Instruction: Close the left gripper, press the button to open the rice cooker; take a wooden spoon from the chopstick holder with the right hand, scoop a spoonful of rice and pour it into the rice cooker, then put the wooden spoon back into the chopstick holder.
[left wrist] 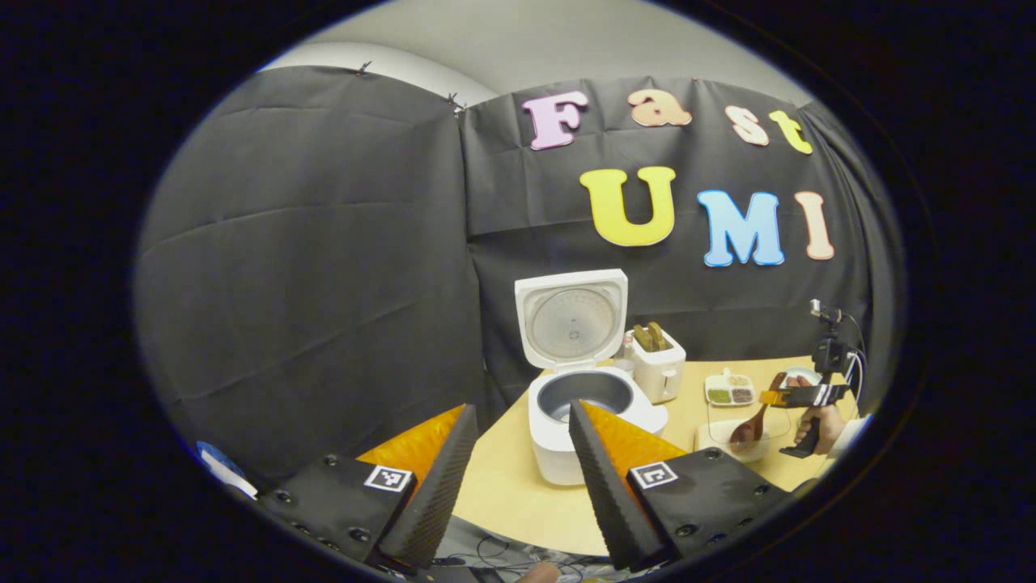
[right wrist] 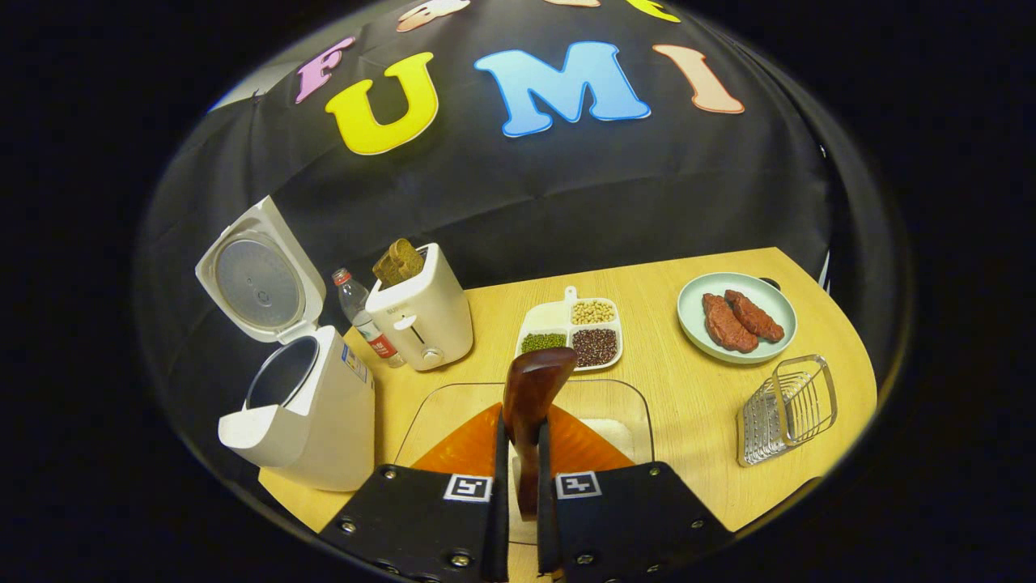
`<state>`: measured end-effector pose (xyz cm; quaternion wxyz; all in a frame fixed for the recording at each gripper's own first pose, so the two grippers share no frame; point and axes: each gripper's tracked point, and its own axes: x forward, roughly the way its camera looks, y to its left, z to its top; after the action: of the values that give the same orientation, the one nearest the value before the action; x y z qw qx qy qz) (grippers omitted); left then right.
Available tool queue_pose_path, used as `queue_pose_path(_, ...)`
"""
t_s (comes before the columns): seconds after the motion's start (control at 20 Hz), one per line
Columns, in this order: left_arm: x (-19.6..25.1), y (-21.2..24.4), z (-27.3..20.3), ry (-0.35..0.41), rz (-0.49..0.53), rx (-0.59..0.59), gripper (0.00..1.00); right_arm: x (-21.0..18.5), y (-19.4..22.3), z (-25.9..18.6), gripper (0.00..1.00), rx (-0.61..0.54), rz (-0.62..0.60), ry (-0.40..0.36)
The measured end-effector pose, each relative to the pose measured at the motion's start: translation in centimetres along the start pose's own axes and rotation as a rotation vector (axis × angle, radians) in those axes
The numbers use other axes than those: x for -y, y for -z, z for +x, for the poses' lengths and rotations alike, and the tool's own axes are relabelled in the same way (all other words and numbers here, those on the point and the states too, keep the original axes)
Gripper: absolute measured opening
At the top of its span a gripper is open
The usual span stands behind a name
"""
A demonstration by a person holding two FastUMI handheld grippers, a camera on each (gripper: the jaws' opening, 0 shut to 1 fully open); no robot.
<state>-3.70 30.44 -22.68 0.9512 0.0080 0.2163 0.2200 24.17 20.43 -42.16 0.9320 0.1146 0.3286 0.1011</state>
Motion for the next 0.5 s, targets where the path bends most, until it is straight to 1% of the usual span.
queue_pose_path(0.2, 0.6, -0.2, 0.2, 0.003, -0.003, 0.001, 0.86, -1.8, 0.9, 0.5, 0.15, -0.022, 0.0, -0.021)
queue_pose_path(0.35, 0.3, -0.5, 0.1, -0.004, -0.01, 0.008, 0.86, -2.9, 1.1, 0.8, 0.15, -0.041, 0.054, -0.041)
queue_pose_path(0.5, -0.3, -0.4, -0.1, -0.017, -0.008, 0.009, 0.86, -3.0, 1.0, 1.1, 0.15, -0.061, 0.15, -0.05)
